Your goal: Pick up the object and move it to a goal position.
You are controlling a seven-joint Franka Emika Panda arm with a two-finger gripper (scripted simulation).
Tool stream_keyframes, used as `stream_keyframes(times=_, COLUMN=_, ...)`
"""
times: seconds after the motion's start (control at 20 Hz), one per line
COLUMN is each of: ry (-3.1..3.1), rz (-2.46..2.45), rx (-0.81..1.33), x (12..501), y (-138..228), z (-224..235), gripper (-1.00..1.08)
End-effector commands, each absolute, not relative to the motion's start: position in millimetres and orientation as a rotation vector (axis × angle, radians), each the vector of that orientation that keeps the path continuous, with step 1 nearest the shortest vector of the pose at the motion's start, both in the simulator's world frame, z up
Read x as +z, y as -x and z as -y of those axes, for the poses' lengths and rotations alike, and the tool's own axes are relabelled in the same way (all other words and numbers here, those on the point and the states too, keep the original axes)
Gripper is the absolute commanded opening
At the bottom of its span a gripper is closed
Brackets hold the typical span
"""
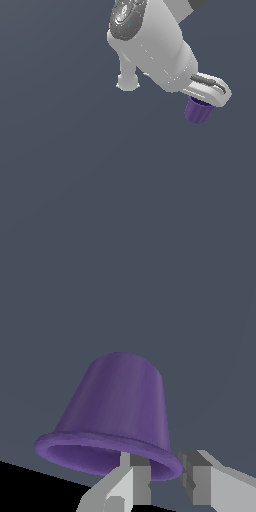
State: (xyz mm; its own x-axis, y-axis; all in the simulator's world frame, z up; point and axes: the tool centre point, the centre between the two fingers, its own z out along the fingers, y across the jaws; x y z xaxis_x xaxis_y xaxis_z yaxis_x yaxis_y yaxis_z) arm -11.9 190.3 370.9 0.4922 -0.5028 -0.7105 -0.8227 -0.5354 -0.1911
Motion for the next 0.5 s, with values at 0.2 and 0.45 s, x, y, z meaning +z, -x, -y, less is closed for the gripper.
stream_keyframes(times=0.2, ry=2.221, rz=-1.091, rx=0.815, x=388.6, y=7.7, z=-206.4, gripper=-1.0)
stream_keyframes(times=0.45, ry=2.222, rz=-1.092, rx=0.814, x=387.9, y=6.9, z=-205.9, gripper=-1.0)
